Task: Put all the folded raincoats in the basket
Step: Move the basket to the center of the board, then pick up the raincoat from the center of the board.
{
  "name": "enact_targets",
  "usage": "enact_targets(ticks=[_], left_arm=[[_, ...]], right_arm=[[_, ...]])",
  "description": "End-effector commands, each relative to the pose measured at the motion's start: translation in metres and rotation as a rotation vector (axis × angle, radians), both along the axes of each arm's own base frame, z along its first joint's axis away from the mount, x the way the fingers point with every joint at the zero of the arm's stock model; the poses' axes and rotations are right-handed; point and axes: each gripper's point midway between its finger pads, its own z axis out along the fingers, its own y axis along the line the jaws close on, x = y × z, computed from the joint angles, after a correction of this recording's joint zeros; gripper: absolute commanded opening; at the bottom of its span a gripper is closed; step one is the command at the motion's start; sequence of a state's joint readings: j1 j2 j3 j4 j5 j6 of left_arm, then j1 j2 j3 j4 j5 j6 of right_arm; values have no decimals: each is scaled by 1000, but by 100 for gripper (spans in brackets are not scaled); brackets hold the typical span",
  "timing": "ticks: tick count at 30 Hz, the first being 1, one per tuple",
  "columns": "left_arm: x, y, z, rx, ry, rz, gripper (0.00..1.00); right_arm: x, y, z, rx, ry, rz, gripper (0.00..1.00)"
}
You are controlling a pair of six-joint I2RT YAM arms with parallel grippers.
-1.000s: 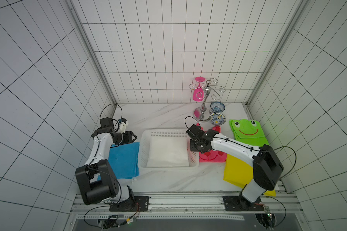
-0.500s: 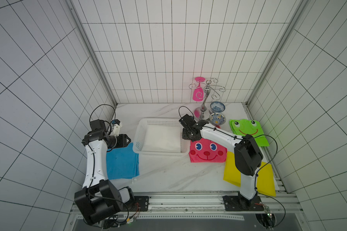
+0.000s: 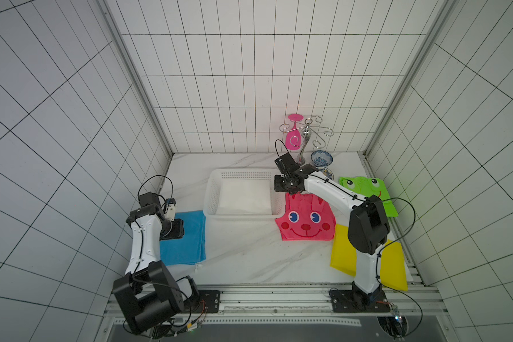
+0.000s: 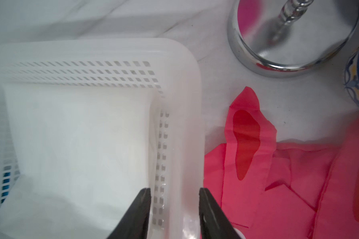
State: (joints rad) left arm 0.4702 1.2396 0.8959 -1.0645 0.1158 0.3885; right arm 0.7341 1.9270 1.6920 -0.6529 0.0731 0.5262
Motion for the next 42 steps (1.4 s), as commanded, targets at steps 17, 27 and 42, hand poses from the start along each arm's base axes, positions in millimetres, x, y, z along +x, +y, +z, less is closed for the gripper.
enact_targets(ticks=[17,27,42], left_arm=[[-5,28,-57,-3,128,19,58],[-25,6,-84,-121,237,-77,54],[-33,-11,-86,-197,251,-127,53]], right_arm=[[-235,167,27,218,-177,596,51],[-263,234,-64,360,102,406,54],[-272,273,-124,385,260,317,57]])
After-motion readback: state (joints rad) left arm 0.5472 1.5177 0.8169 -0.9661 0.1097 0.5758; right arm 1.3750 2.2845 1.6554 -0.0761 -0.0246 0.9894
